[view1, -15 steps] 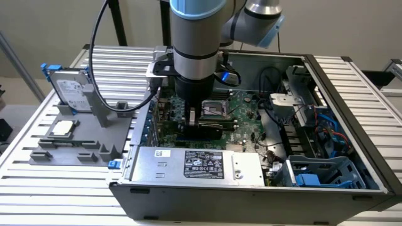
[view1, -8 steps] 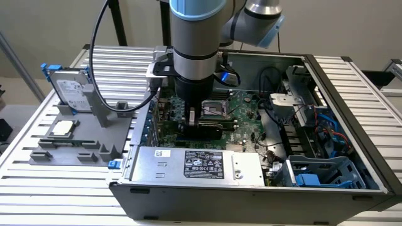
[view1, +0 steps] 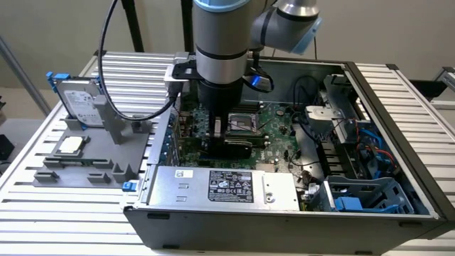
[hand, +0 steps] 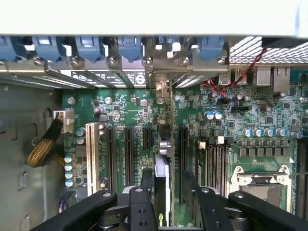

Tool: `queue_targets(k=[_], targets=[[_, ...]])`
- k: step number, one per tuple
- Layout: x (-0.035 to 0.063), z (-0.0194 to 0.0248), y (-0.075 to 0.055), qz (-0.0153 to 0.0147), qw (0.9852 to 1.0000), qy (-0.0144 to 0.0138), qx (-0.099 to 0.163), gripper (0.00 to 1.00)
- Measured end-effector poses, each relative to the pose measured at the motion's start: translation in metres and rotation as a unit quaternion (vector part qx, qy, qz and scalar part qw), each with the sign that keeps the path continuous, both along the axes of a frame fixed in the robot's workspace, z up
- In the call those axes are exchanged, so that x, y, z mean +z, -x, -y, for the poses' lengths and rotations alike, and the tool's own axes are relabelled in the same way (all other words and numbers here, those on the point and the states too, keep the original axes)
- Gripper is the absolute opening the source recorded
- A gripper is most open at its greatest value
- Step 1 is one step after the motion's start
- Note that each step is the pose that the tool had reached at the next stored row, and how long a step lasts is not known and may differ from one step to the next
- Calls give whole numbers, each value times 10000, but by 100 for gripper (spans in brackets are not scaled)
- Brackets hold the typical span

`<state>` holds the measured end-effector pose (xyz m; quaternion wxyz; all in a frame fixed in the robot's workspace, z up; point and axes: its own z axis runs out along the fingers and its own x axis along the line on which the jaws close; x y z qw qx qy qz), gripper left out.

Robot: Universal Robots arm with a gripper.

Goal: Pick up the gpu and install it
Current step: 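Insert the gpu into the slot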

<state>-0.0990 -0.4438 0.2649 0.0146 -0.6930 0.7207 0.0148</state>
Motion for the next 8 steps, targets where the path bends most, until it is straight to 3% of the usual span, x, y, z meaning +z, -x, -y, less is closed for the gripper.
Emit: queue_targets(k=[5,6,8], targets=[[217,0,0,0,10000,-1,0,100],[247,0,0,0,10000,-1,0,0],[270,0,0,0,10000,-2,0,0]])
